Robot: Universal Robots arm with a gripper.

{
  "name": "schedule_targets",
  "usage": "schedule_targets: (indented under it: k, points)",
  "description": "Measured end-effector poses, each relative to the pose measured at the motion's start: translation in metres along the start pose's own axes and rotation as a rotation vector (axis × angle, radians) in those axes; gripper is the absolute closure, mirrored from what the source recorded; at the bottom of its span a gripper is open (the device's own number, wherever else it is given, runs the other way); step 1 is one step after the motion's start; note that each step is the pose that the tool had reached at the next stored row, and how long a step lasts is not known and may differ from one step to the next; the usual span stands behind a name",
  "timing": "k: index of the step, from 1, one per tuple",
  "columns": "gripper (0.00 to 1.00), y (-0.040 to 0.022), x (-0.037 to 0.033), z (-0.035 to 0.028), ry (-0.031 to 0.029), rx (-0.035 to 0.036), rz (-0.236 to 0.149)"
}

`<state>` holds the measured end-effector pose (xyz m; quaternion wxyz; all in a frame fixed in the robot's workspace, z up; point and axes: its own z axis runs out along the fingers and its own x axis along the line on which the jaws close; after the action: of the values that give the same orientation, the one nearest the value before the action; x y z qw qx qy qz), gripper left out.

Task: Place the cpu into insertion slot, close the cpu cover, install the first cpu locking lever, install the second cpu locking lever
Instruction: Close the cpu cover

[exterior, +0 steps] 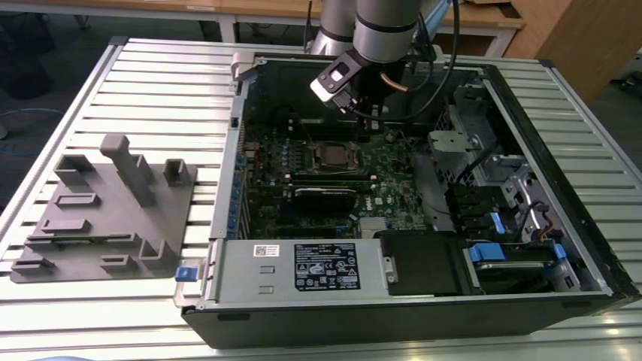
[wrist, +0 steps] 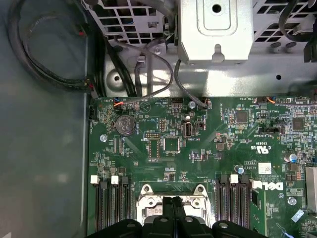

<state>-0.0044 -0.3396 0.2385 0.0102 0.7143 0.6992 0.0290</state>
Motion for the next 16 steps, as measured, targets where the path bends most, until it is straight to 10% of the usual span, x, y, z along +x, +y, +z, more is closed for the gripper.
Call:
schedule_targets:
  k: [3, 10, 16]
  points:
    - [0.89, 0.0000, 0.0000, 0.0005, -0.0002, 0.0112, 0.000]
    - [0.89, -0.0013, 0.0000, 0.0010, -0.0012, 0.0111, 0.000]
    - [0.89, -0.0208, -0.0006, 0.0063, -0.0015, 0.0112, 0.000]
